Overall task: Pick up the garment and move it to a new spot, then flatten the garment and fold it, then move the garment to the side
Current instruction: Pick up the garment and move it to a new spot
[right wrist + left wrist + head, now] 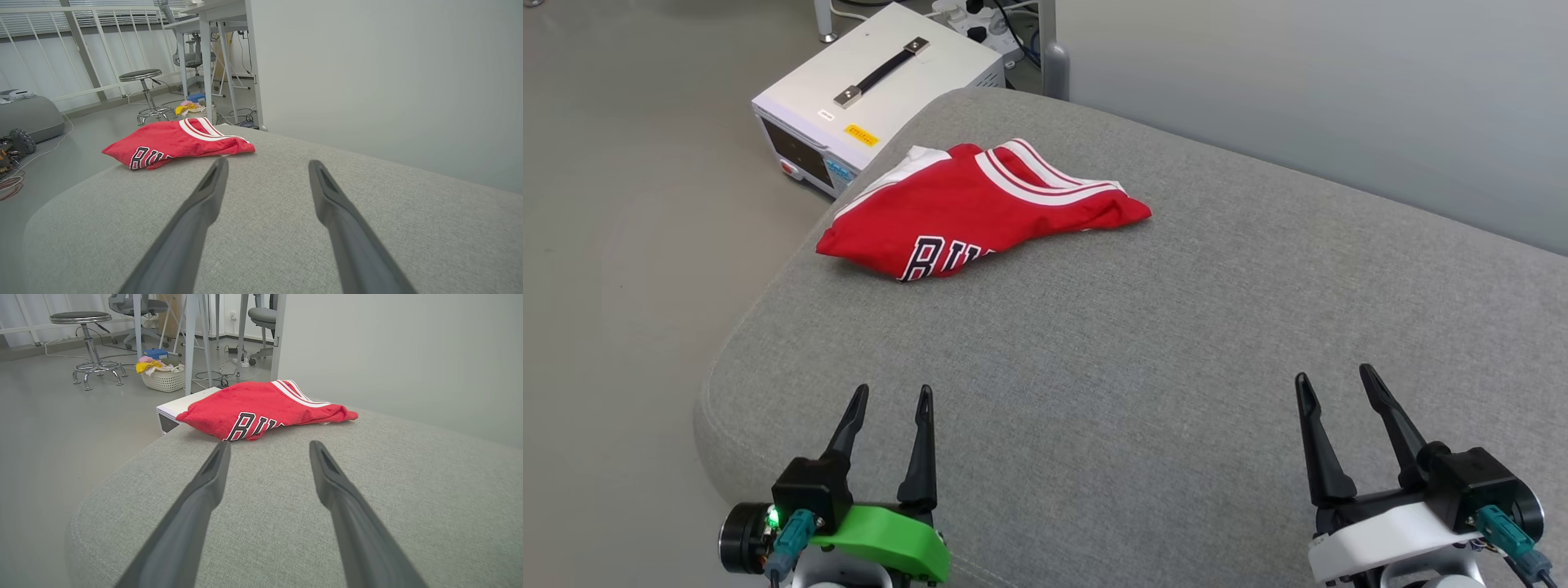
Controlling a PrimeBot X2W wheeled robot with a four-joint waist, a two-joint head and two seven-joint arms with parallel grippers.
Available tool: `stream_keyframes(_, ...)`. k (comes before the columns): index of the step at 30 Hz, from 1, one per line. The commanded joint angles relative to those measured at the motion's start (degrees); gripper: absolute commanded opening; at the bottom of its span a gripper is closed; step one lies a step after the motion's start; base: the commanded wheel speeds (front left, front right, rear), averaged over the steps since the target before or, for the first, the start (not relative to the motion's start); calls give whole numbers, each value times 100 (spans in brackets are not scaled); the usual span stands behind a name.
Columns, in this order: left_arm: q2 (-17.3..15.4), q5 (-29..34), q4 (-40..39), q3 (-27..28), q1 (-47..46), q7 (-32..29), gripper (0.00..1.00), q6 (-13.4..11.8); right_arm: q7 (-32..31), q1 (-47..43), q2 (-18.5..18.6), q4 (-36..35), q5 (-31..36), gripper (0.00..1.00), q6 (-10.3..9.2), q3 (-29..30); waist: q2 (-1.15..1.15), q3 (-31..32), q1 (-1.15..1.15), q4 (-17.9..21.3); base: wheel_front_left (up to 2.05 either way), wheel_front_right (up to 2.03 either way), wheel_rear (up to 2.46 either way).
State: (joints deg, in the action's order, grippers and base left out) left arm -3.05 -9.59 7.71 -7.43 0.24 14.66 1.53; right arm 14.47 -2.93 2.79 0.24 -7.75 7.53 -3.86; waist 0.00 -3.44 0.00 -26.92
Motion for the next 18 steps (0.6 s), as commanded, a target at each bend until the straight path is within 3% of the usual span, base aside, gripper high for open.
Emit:
stream_keyframes(1, 17, -20, -29, -2, -31, 34, 100, 17, 52, -43, 9, 4, -10, 100, -4, 4, 0, -18, 0, -4, 0, 0, 0)
stream_keyframes(11, 17, -107, -65, 71, -70, 34, 100, -11, 52, 10, 9, -9, 58, 100, -4, -53, 0, -177, 0, 68, 0, 0, 0)
stream_keyframes(18, 14, -265, 296, 243, -449, 34, 100, 87, 52, 265, 9, -192, 334, 100, -4, -122, 0, -805, 0, 337, 0, 0, 0)
